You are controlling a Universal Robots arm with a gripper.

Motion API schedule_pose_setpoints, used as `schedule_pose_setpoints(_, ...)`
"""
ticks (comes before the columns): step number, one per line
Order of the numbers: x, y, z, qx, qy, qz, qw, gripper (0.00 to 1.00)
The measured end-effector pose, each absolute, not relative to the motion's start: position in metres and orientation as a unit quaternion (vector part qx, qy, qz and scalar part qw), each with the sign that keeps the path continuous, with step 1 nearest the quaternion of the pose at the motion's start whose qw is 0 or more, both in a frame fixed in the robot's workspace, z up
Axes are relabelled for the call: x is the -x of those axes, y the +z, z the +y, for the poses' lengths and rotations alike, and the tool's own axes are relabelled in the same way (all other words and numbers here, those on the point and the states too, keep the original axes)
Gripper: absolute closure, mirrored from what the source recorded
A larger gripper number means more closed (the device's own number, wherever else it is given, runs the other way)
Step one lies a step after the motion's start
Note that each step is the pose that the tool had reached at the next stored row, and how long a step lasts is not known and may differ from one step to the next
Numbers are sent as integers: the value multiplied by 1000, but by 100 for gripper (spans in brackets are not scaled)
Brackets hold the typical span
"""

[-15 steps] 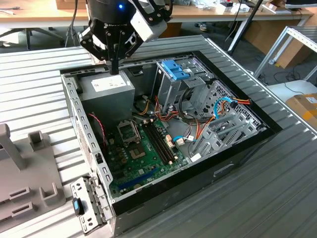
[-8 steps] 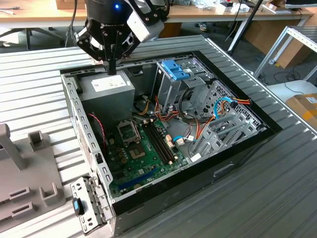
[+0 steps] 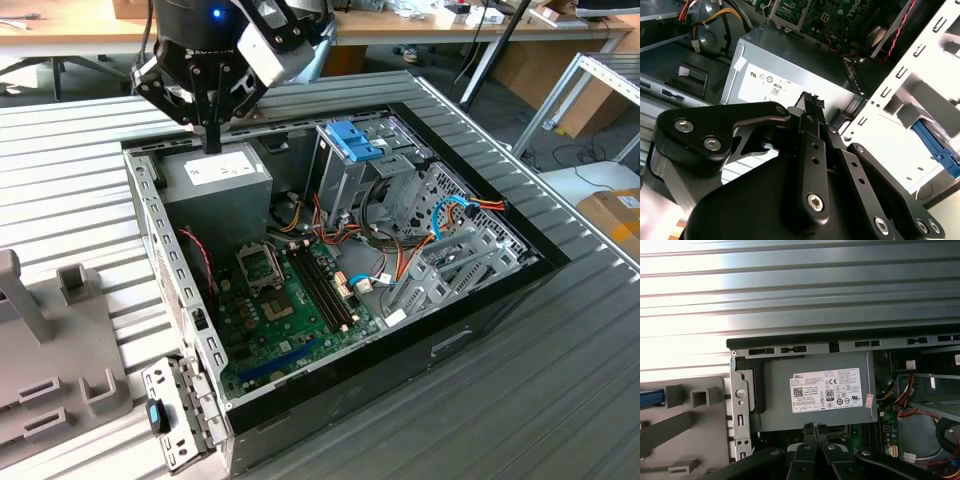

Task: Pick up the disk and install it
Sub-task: 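Reach for the disk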

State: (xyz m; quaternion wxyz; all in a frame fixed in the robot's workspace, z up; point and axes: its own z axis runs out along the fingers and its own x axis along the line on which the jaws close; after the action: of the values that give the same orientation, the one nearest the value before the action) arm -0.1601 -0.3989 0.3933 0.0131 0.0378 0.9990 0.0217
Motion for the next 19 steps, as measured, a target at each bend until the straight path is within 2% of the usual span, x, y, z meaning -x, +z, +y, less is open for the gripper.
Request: schedule_pose_setpoints(19,196,393,-399,-38,22,999,13,89)
